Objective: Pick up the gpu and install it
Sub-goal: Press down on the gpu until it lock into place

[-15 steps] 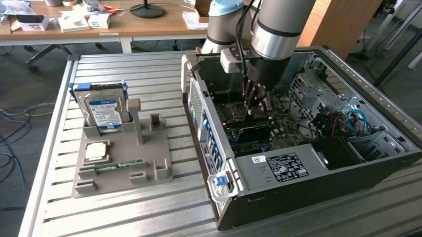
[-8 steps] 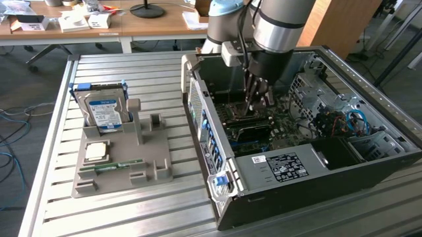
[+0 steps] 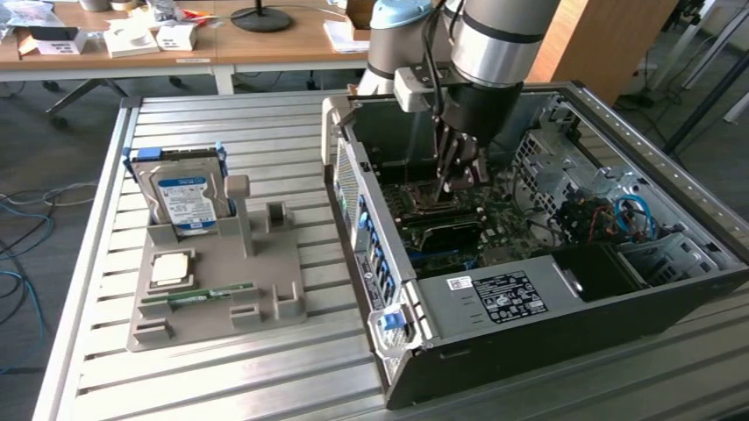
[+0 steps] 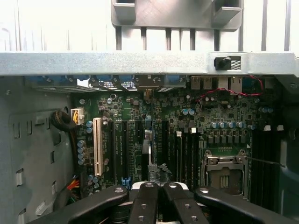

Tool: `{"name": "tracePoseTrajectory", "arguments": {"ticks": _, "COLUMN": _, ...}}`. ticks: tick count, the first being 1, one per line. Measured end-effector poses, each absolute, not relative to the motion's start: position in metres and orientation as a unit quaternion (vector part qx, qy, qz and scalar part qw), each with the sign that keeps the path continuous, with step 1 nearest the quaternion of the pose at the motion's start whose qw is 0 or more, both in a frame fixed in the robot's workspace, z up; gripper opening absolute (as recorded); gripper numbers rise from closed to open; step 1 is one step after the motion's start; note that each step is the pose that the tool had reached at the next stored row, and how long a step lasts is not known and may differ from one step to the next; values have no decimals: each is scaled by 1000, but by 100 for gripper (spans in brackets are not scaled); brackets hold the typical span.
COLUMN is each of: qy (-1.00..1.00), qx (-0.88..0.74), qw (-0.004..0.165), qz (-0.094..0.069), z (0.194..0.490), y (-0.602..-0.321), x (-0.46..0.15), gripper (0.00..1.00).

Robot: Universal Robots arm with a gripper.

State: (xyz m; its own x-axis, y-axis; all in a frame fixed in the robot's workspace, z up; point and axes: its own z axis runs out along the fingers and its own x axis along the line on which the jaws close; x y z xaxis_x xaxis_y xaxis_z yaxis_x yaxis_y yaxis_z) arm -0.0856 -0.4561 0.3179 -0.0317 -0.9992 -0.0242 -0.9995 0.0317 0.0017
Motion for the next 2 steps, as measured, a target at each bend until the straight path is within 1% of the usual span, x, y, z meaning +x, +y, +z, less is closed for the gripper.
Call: {"name": "tracePoseTrajectory", "arguments": {"ticks": 2, "qy": 718, "qx": -696, "qw": 8, "qz": 9, "z": 318, "y": -456, "x": -86, "gripper": 11}}
